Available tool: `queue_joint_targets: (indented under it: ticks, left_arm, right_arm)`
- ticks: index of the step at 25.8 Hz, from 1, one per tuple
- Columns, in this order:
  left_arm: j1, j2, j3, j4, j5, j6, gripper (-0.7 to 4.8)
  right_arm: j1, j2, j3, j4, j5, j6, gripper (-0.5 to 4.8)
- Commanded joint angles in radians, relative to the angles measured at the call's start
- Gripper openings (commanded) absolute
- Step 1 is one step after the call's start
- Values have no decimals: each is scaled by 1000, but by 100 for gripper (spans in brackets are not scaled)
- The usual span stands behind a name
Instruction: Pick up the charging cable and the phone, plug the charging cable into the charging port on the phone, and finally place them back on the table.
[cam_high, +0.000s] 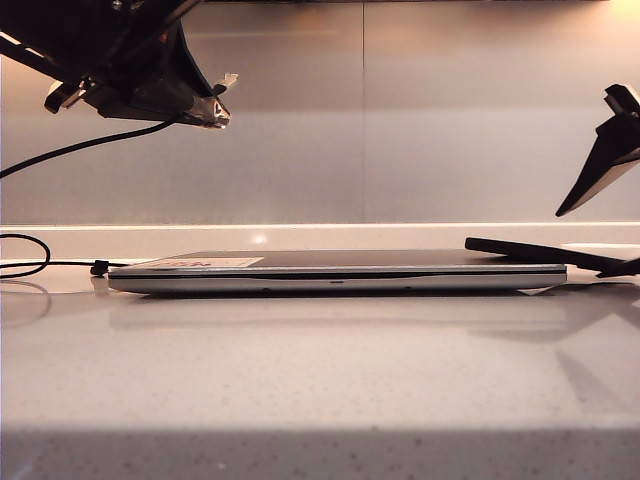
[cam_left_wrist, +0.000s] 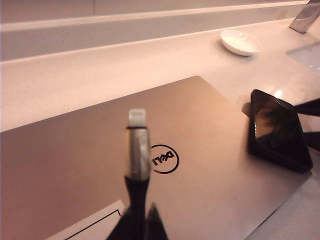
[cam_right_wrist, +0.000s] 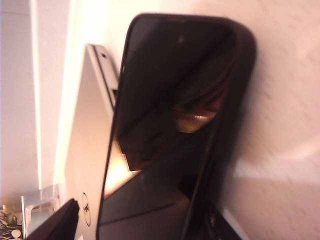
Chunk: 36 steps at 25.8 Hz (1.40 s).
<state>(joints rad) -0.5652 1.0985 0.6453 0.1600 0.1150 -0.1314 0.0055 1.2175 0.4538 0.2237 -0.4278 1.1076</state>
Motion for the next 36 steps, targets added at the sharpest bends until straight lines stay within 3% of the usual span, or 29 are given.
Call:
queue_joint_targets:
  ticks: [1, 22, 29, 36]
  left_arm:
    - [-1, -3, 3, 13, 2, 1, -6]
    - [-1, -3, 3, 13, 2, 1, -6]
    - [-1, -3, 3, 14, 2, 1, -6]
    - [-1, -3, 3, 14, 2, 1, -6]
  right_arm:
    - [2, 41, -19, -30, 5, 0, 332]
    - [5, 79, -18, -53, -19, -42, 324]
    - [5, 71, 69, -240, 32, -142, 324]
    - [5, 76, 93, -259, 48, -138, 324]
